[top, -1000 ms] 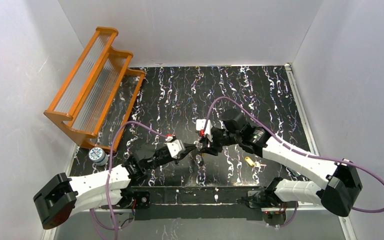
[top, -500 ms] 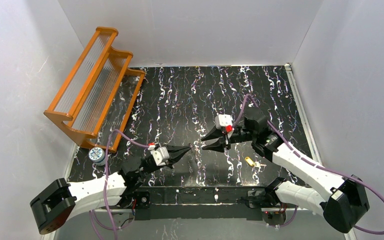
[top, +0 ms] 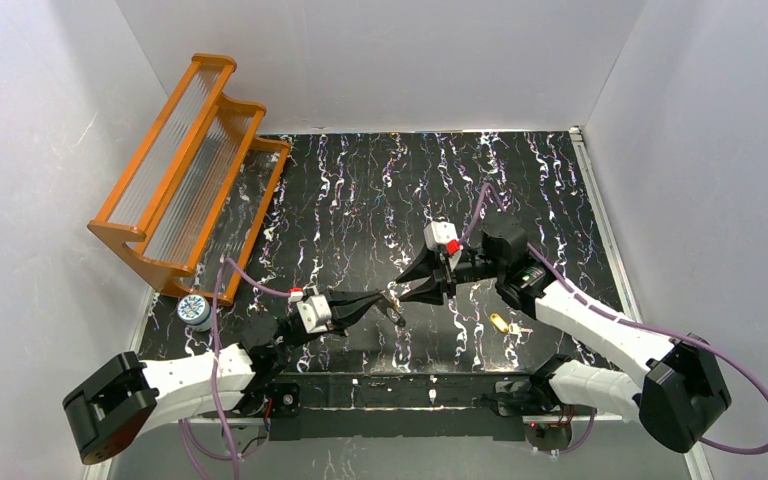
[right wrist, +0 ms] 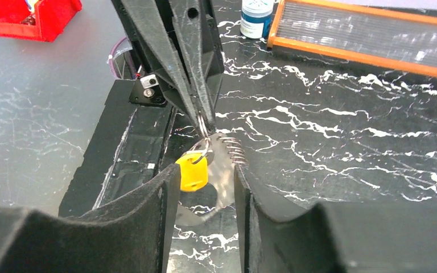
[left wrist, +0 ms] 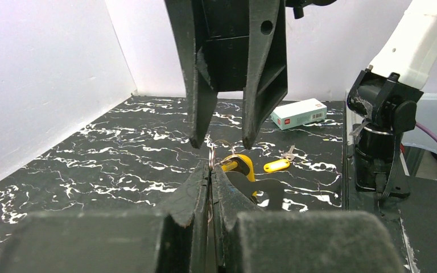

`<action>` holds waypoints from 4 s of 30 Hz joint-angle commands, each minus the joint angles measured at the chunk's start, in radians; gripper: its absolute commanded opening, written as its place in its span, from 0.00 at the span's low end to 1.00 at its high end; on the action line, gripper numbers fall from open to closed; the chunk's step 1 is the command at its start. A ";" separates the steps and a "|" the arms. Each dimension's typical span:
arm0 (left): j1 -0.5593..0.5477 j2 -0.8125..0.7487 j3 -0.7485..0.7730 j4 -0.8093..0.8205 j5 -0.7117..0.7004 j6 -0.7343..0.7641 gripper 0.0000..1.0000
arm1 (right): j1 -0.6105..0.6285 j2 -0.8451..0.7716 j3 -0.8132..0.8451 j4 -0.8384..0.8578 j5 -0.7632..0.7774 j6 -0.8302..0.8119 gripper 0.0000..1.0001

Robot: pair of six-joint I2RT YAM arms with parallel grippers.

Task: Put the keys on the keyring
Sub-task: Adjust the key on the keyring.

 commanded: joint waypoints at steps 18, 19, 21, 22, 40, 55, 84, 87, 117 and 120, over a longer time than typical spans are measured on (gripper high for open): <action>-0.003 0.020 0.015 0.066 0.020 0.002 0.00 | -0.002 0.099 0.047 0.112 -0.023 0.199 0.21; -0.004 0.019 0.014 0.066 0.020 0.002 0.00 | -0.003 0.100 0.049 0.105 -0.025 0.195 0.15; -0.004 0.016 0.012 0.066 0.019 0.002 0.00 | -0.002 0.100 0.050 0.089 -0.029 0.194 0.03; -0.004 0.014 0.010 0.066 0.018 0.001 0.00 | -0.002 0.098 0.049 0.085 -0.027 0.181 0.01; -0.004 0.034 0.034 0.066 0.069 0.005 0.00 | -0.001 0.131 0.058 -0.032 0.056 0.096 0.06; -0.004 0.051 0.038 0.066 0.081 -0.001 0.00 | 0.015 -0.035 -0.058 0.200 0.007 0.077 0.45; -0.004 -0.041 0.060 -0.173 0.018 -0.036 0.44 | 0.052 0.072 0.143 -0.301 0.163 -0.120 0.01; -0.004 -0.067 0.140 -0.409 -0.025 0.012 0.45 | 0.052 0.105 0.215 -0.451 0.213 -0.179 0.01; -0.005 0.102 0.361 -0.788 0.048 0.186 0.00 | 0.154 0.247 0.370 -0.667 0.391 -0.231 0.01; -0.004 0.088 0.364 -0.819 0.035 0.208 0.04 | 0.155 0.242 0.370 -0.666 0.394 -0.233 0.01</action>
